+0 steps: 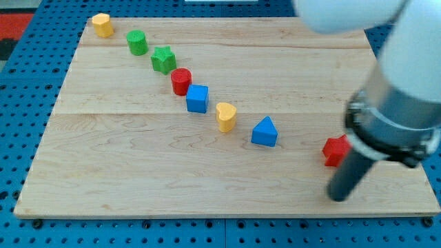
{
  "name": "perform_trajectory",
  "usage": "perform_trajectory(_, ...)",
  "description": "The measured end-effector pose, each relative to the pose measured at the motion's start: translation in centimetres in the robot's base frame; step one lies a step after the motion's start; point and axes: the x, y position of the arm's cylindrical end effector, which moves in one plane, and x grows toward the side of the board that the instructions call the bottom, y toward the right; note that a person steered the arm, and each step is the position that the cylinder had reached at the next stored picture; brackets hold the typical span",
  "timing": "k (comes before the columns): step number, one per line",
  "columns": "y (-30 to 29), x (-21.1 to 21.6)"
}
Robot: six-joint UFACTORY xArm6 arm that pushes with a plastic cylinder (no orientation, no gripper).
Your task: Move your arm close to the yellow hexagon
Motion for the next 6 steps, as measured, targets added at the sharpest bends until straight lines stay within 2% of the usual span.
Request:
perform_trajectory(2,-14.4,-1.5)
perform_trajectory(4,-26.6,-10.3)
perform_trajectory(6,-35.4,-19.4)
